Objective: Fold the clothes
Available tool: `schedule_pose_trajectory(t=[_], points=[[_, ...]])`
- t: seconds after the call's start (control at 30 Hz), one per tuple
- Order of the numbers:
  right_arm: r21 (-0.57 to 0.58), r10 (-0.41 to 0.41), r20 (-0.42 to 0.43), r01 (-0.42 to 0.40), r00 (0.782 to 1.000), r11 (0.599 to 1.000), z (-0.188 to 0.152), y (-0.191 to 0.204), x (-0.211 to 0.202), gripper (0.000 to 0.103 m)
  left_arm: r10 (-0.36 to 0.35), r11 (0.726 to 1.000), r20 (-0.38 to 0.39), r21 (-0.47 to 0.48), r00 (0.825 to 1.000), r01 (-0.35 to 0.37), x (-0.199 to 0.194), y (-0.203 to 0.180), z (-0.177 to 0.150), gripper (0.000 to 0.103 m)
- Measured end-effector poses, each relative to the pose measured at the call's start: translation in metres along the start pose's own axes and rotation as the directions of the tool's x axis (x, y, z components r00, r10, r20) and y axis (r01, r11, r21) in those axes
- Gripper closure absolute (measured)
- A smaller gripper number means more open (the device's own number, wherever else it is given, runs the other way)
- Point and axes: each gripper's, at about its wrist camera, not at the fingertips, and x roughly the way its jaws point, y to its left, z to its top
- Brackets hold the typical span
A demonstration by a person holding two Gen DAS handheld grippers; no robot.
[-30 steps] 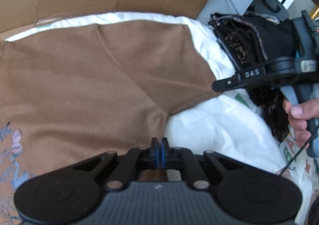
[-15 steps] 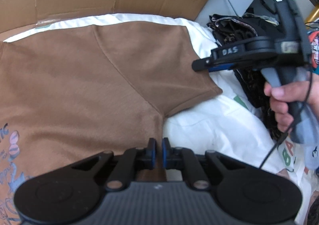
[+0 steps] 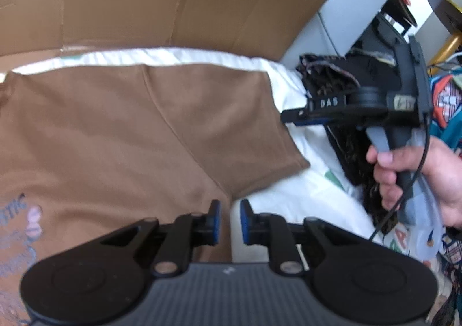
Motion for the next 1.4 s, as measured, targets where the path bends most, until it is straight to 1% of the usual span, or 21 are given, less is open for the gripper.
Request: schedule_pose_trajectory(t=[0.07, 0.13, 0.27, 0.4, 0.5, 0.57, 0.6, 0.67, 0.73, 0.83, 0.87, 0.9, 0.97, 1.03, 1.07, 1.1, 1.13, 1.23, 1.4], points=[[-0.018, -0.013, -0.006, 0.013, 1.000, 1.000, 0.000, 0.006, 0.004, 0.066, 0.018, 1.000, 0.018, -0.009, 1.000, -0.018, -0.001, 0.004, 0.002, 0.076], [-0.026, -0.027, 0.007, 0.027, 1.000, 0.999, -0.001, 0.011, 0.007, 0.066, 0.042, 0.999, 0.031, -0.026, 0.999, -0.041, 0.000, 0.010, 0.003, 0.075], [-0.097, -0.037, 0.086, 0.046, 0.996, 0.994, -0.002, 0.026, -0.002, 0.066, 0.082, 0.995, 0.013, -0.066, 0.997, -0.081, 0.005, 0.024, 0.002, 0.075], [-0.185, 0.088, 0.064, -0.075, 0.994, 0.980, -0.005, 0.049, 0.001, 0.066, 0.114, 0.989, 0.018, -0.097, 0.993, -0.111, 0.002, 0.036, -0.001, 0.075], [-0.279, 0.146, 0.039, -0.130, 0.988, 0.951, -0.013, 0.066, 0.011, 0.066, 0.143, 0.984, 0.018, -0.108, 0.990, -0.140, -0.005, 0.047, -0.003, 0.074], [-0.325, 0.133, 0.010, -0.123, 0.991, 0.938, -0.020, 0.071, 0.020, 0.066, 0.168, 0.980, 0.017, -0.112, 0.986, -0.166, -0.012, 0.055, -0.005, 0.073], [-0.340, 0.109, -0.002, -0.103, 0.994, 0.935, -0.024, 0.071, 0.024, 0.066, 0.183, 0.976, 0.016, -0.123, 0.983, -0.179, -0.015, 0.060, -0.005, 0.073], [-0.337, 0.069, -0.011, -0.068, 0.998, 0.939, -0.028, 0.063, 0.029, 0.068, 0.210, 0.967, 0.012, -0.152, 0.978, -0.205, -0.024, 0.071, -0.007, 0.072], [-0.330, 0.044, 0.004, -0.040, 0.999, 0.943, -0.031, 0.053, 0.027, 0.068, 0.237, 0.958, 0.009, -0.168, 0.972, -0.232, -0.034, 0.081, -0.009, 0.072], [-0.339, 0.001, 0.022, 0.007, 1.000, 0.941, -0.032, 0.039, 0.023, 0.068, 0.279, 0.940, 0.014, -0.206, 0.960, -0.270, -0.057, 0.094, -0.016, 0.072], [-0.330, 0.002, 0.024, 0.006, 1.000, 0.944, -0.031, 0.033, 0.022, 0.070, 0.293, 0.934, 0.015, -0.218, 0.956, -0.283, -0.065, 0.098, -0.019, 0.068], [-0.321, 0.003, 0.027, 0.006, 1.000, 0.947, -0.030, 0.028, 0.021, 0.072, 0.307, 0.927, 0.016, -0.231, 0.952, -0.295, -0.073, 0.102, -0.021, 0.061], [-0.343, -0.033, 0.040, 0.045, 0.999, 0.938, -0.032, 0.025, 0.019, 0.073, 0.335, 0.913, 0.019, -0.255, 0.942, -0.320, -0.089, 0.110, -0.027, 0.056], [-0.341, -0.059, 0.041, 0.069, 0.997, 0.937, -0.034, 0.022, 0.019, 0.075, 0.359, 0.897, 0.018, -0.284, 0.933, -0.339, -0.108, 0.117, -0.036, 0.056], [-0.337, -0.084, 0.039, 0.093, 0.996, 0.937, -0.035, 0.020, 0.019, 0.074, 0.370, 0.889, 0.017, -0.298, 0.929, -0.348, -0.118, 0.121, -0.040, 0.056], [-0.324, -0.093, 0.032, 0.099, 0.995, 0.941, -0.034, 0.017, 0.019, 0.072, 0.382, 0.881, 0.017, -0.309, 0.924, -0.358, -0.129, 0.124, -0.044, 0.056], [-0.311, -0.101, 0.025, 0.104, 0.995, 0.945, -0.034, 0.014, 0.018, 0.072, 0.394, 0.873, 0.016, -0.320, 0.919, -0.368, -0.140, 0.127, -0.047, 0.056], [-0.321, -0.108, 0.015, 0.107, 0.994, 0.941, -0.027, 0.019, 0.009, 0.072, 0.431, 0.846, 0.014, -0.353, 0.902, -0.399, -0.174, 0.136, -0.058, 0.056], [-0.279, -0.076, 0.014, 0.077, 0.997, 0.957, -0.010, 0.030, -0.034, 0.072, 0.497, 0.792, 0.018, -0.417, 0.867, -0.445, -0.240, 0.147, -0.069, 0.055]])
